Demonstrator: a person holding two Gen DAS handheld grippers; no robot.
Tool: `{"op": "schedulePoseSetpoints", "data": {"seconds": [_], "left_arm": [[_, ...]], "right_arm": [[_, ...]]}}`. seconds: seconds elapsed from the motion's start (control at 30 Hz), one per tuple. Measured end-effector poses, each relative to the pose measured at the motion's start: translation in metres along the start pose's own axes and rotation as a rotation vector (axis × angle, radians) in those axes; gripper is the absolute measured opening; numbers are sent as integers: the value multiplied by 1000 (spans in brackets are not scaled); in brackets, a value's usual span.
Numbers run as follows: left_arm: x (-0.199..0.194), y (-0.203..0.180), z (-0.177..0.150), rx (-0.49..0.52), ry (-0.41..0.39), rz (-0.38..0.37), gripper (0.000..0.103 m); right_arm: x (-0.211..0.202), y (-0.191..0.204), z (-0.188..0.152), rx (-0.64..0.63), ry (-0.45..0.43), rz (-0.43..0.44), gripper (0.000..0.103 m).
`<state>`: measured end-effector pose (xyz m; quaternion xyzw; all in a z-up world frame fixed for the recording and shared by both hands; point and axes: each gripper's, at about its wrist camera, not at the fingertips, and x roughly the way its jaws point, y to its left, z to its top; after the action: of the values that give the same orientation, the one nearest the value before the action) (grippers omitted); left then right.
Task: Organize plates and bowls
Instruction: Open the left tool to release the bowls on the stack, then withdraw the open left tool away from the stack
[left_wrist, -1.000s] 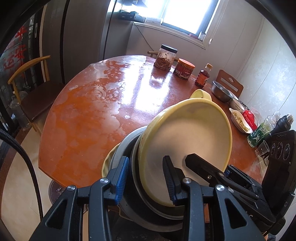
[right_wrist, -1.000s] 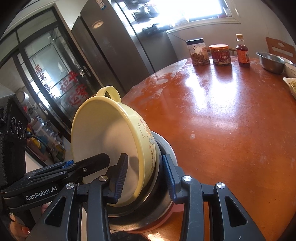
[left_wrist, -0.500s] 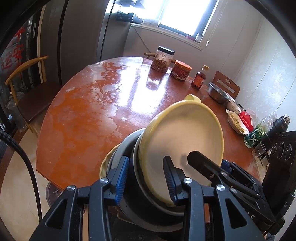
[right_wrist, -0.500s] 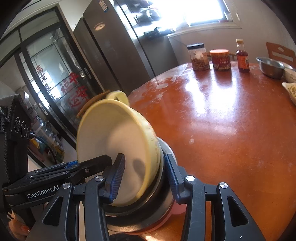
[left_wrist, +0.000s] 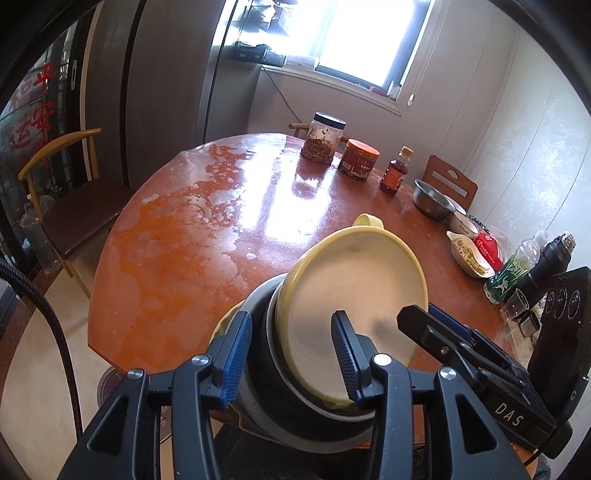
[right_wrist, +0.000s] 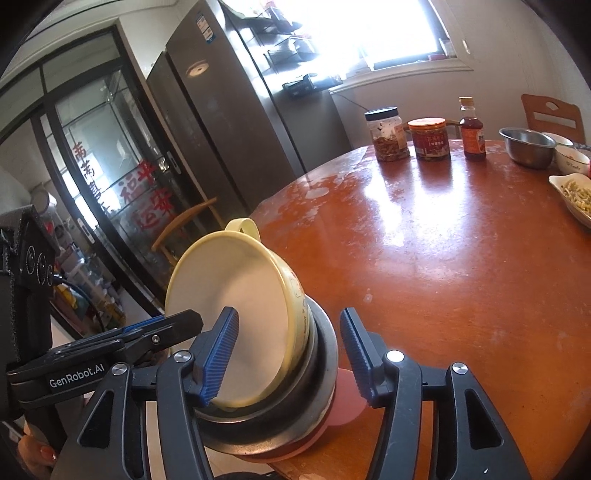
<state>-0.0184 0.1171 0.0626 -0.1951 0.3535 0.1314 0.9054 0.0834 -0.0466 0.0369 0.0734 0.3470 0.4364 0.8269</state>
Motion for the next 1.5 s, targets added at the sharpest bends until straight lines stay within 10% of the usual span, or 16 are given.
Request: {"op": "schedulePoseSetpoints", "data": {"seconds": [0.6,1.07,1.5], "left_arm": [[-34,0,-9,39,-50,77,56],[-17,69,-18,-36,-9,203,56],[29,83,-20,-45,73,120,56]], "right_arm": [[-44,-2,-3,-13,-70,-13,70],[-41,-18,-51,-34,42,-73,72],[-20,-13,-63,-39,93,-58,72]]}}
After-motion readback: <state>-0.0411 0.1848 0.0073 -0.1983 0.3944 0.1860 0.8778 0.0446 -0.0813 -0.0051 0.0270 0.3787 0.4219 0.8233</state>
